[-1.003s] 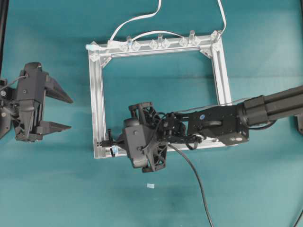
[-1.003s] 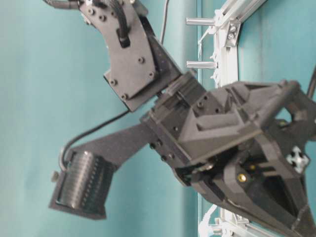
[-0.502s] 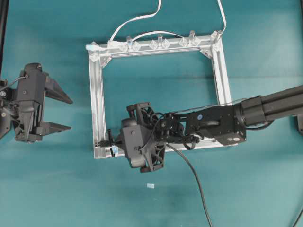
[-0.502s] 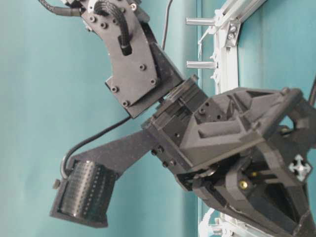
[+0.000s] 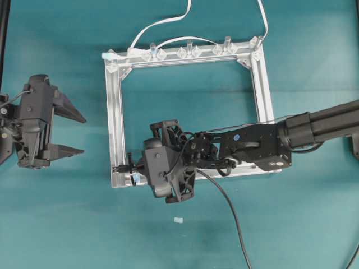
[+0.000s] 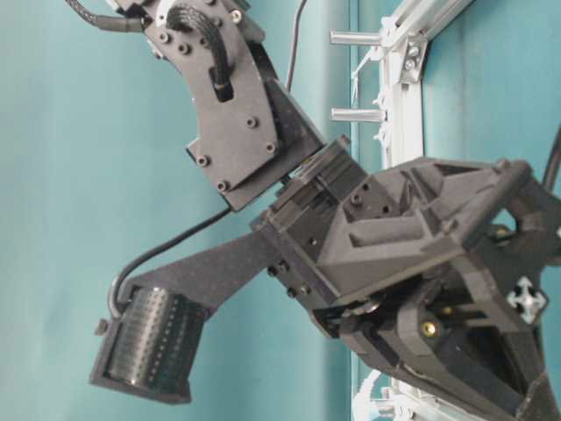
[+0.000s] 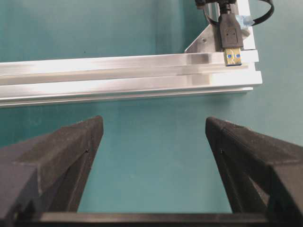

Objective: Insert the wire through the string loop located on the left side.
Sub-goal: 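Push the USB connector through the black zip-tie loop with the right gripper, then move the left gripper to the connector tip protruding from the loop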

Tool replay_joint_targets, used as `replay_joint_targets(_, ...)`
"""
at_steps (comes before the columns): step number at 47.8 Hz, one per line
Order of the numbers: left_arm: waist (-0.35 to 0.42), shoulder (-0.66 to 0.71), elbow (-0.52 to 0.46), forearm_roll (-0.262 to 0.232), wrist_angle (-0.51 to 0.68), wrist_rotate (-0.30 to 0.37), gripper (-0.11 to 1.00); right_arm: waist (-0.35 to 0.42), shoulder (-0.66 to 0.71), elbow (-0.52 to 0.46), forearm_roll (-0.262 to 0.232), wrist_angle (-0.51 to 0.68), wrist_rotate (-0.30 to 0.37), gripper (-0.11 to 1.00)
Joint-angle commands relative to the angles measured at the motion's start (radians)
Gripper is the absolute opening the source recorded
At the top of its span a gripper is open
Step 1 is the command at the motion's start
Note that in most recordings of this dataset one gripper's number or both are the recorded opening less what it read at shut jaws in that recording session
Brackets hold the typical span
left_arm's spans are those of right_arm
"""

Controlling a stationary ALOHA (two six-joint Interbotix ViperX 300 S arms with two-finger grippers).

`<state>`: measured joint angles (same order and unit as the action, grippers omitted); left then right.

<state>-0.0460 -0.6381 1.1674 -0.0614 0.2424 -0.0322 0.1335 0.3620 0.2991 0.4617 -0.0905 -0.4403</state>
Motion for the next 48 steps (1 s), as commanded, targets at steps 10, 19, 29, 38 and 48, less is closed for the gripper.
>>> replay_joint_targets(10,-0.041,-0.002,-0.012,0.0,-0.005,-0.006,0.91,0.002,-0.02,-0.028,-0.003,-0.008,-0.003,0.1)
replay_joint_targets(19,-0.133,-0.002,-0.017,-0.002,-0.005,-0.011,0.91,0.002,-0.02,-0.028,-0.003,-0.009,-0.003,0.1)
replay_joint_targets(29,-0.225,0.0,-0.015,-0.002,-0.005,-0.054,0.91,0.002,-0.02,-0.028,-0.003,-0.009,-0.003,0.1)
replay_joint_targets(38,-0.239,0.0,-0.012,-0.002,-0.005,-0.104,0.91,0.002,-0.02,-0.028,-0.005,-0.009,-0.003,0.1)
replay_joint_targets(48,-0.239,0.011,-0.021,-0.002,-0.014,-0.106,0.91,0.002,-0.018,-0.028,-0.003,-0.011,-0.003,0.1)
